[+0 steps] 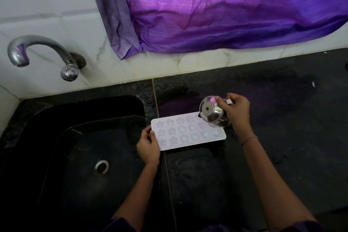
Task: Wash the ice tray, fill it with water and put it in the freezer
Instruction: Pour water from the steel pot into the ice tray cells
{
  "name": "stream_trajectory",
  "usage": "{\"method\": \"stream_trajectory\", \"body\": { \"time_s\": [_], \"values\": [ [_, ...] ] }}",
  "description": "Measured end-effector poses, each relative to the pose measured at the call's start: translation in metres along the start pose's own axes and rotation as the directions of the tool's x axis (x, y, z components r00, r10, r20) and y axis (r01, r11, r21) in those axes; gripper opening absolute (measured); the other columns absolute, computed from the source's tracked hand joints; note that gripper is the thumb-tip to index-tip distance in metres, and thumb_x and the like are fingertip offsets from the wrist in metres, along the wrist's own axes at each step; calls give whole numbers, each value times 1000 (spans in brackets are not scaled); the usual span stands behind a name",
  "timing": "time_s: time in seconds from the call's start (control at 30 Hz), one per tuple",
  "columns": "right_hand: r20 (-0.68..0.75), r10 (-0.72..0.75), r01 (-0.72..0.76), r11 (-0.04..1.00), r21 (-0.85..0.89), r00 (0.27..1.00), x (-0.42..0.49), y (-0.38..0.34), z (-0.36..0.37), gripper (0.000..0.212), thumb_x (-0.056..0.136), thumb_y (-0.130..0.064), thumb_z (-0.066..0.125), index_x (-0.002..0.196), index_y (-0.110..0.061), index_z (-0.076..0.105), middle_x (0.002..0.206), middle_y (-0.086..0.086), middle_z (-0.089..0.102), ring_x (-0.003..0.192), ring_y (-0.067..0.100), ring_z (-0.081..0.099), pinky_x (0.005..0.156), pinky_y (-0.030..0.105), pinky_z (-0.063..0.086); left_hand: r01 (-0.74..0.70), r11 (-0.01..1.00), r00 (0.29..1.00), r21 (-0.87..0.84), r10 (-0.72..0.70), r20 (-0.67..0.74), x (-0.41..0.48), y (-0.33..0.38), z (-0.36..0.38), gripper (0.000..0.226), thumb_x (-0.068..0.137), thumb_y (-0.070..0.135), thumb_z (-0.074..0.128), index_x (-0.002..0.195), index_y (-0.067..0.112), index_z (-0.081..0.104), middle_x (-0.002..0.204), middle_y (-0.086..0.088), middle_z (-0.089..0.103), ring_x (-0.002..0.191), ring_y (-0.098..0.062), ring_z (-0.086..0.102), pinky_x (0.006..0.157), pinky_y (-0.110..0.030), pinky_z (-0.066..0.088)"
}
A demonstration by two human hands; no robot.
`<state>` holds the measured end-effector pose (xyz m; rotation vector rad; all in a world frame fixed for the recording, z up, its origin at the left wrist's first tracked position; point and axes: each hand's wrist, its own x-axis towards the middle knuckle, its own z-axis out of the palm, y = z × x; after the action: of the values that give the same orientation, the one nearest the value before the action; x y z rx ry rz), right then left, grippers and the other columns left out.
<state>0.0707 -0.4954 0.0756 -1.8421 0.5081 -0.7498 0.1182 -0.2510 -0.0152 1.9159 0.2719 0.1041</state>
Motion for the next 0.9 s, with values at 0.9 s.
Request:
{"method": "stream_trajectory", "body": {
  "time_s": [0.9],
  "values": [
    [176,-288,327,904,-274,942,-4,-2,14,47,71,-4,75,52,-13,33,50,-2,29,53,10,29,47,18,23,-8,1000,1000,-4,8,8,1,-2,0,23,93,15,54,112,15,66,79,-1,62,76,-21,60,71,-34,50]
  ]
}}
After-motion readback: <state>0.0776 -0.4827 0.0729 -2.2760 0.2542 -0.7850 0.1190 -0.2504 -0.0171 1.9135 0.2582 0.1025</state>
